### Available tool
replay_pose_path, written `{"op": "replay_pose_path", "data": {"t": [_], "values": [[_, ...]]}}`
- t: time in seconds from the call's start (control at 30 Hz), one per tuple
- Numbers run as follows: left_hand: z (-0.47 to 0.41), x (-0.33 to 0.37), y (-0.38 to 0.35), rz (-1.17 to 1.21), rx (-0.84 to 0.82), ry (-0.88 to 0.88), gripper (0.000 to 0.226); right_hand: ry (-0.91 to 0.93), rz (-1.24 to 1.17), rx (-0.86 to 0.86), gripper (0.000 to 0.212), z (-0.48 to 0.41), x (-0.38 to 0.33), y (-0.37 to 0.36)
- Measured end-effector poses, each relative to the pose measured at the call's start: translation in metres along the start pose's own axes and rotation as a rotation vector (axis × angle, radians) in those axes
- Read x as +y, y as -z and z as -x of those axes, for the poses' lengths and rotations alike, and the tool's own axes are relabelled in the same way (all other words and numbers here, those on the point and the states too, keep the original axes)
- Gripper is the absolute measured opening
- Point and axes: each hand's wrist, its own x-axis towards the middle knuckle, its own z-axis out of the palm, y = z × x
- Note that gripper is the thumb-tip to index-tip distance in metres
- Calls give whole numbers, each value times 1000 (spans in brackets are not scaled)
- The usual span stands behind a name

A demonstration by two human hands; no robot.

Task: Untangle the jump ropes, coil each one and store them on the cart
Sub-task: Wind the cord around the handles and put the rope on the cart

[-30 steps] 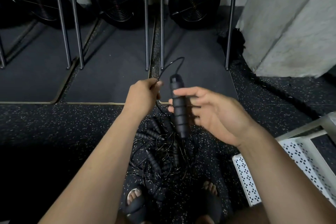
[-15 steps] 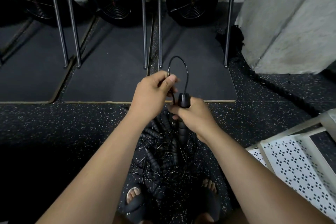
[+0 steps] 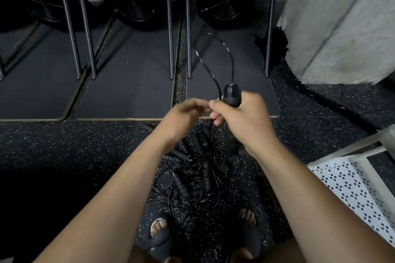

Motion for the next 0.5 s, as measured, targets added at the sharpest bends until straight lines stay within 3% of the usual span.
{"op": "replay_pose_path", "data": {"t": [0.1,0.2,0.33,0.5], "values": [[-1,-17,-14,-262,-130,-26,43,-29,-206,-27,17,8,-13,15],[-2,-28,-31,-385,-175,-51,31,-98,-449,-55,11,16,-23,33],[0,-28,-46,-493,-153,-96,15,-65,-589,-15,11,12,-24,55],[1,-21,-50,-563,-167,-78,17,-36,-662,7,12,-2,-13,64]]}}
